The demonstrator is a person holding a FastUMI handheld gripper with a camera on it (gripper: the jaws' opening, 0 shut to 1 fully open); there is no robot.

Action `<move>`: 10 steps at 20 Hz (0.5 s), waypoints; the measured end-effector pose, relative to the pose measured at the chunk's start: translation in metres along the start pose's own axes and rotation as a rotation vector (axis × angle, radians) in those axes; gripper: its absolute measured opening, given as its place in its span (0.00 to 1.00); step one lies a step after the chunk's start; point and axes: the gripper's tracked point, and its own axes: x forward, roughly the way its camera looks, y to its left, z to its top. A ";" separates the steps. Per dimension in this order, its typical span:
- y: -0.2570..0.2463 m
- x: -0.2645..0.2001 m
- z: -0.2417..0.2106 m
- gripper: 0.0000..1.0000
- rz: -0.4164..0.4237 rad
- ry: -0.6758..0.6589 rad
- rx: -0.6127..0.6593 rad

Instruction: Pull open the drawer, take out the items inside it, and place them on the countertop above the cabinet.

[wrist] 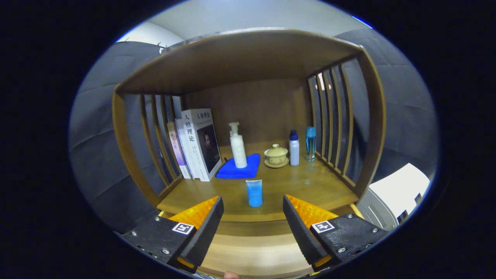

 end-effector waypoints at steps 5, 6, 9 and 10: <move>0.017 -0.055 -0.002 0.95 0.052 -0.116 -0.004; 0.018 -0.066 -0.007 0.95 0.051 -0.128 -0.032; 0.030 -0.090 -0.017 0.95 0.059 -0.203 -0.082; 0.034 -0.097 -0.023 0.95 0.063 -0.223 -0.093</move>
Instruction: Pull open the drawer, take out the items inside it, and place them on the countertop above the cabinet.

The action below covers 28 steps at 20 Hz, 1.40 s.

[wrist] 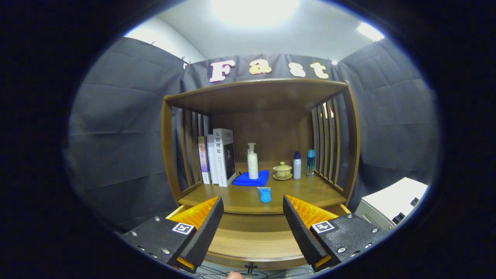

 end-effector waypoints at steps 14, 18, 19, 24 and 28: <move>0.027 -0.062 -0.112 0.95 -0.002 0.024 -0.024; 0.008 -0.061 -0.142 0.95 -0.047 0.081 -0.093; 0.008 -0.059 -0.148 0.96 -0.043 0.096 -0.107; 0.007 -0.049 -0.165 0.96 -0.054 0.136 -0.151; 0.009 -0.044 -0.168 0.95 -0.054 0.147 -0.119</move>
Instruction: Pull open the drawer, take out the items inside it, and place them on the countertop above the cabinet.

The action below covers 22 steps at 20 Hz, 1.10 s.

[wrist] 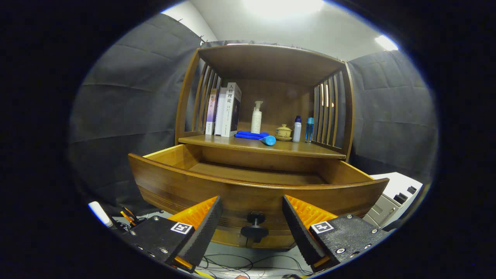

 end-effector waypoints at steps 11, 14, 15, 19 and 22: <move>-0.015 0.009 -0.002 0.94 -0.075 -0.001 0.055; -0.016 0.020 0.001 0.94 -0.073 0.000 0.048; -0.017 0.025 0.001 0.94 -0.071 0.001 0.046; -0.018 0.056 0.007 0.95 -0.062 -0.004 0.033; -0.022 0.076 0.012 0.95 -0.057 -0.025 0.001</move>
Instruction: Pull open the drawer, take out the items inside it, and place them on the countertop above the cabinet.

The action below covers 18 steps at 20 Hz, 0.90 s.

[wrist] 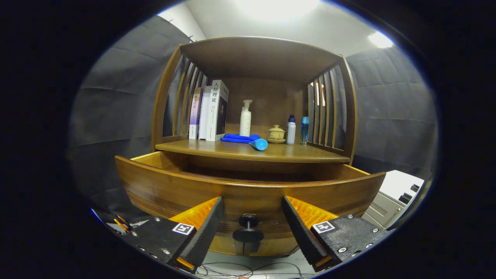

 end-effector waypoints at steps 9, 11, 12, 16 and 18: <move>-0.001 0.055 0.005 0.96 -0.003 -0.008 -0.023; 0.000 0.070 0.005 0.96 -0.003 -0.013 -0.029; 0.000 0.076 0.006 0.96 -0.004 -0.020 -0.028; 0.002 0.098 0.008 0.96 -0.010 -0.037 -0.015; 0.005 0.107 0.007 0.96 -0.016 -0.031 0.001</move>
